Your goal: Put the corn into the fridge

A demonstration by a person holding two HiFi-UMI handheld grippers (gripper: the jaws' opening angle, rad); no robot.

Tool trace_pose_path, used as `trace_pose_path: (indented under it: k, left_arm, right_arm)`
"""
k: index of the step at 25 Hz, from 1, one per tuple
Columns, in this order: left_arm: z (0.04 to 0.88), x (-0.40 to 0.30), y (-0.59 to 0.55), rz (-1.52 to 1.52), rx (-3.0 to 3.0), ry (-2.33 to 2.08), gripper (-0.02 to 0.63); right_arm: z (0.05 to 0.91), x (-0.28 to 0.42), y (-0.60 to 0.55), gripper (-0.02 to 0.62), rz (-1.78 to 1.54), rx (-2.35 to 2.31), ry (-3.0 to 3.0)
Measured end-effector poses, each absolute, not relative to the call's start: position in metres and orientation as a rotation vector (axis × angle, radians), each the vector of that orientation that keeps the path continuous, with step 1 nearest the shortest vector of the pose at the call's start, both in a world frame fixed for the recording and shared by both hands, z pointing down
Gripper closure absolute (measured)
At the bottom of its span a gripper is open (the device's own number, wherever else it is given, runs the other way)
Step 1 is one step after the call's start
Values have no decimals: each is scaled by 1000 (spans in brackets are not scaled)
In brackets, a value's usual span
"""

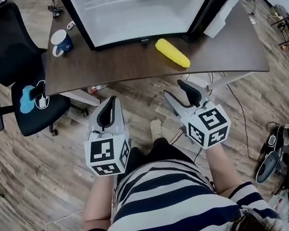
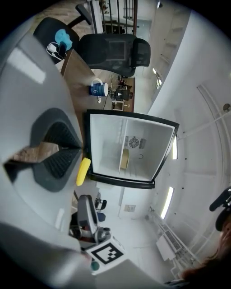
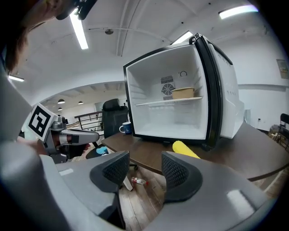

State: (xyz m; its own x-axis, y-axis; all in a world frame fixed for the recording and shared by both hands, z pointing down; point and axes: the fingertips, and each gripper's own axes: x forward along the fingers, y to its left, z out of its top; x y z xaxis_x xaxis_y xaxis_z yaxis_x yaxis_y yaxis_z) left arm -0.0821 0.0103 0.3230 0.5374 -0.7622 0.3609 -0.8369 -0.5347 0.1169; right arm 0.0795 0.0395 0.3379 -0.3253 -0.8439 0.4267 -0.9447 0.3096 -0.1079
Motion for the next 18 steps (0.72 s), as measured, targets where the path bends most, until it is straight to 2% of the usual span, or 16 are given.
trace_pose_path:
  k: [18]
  left_arm:
    - [372,-49,-87,470,2335,-1484,606]
  right_arm:
    - [398,149,-93,356,337,1387,-2184]
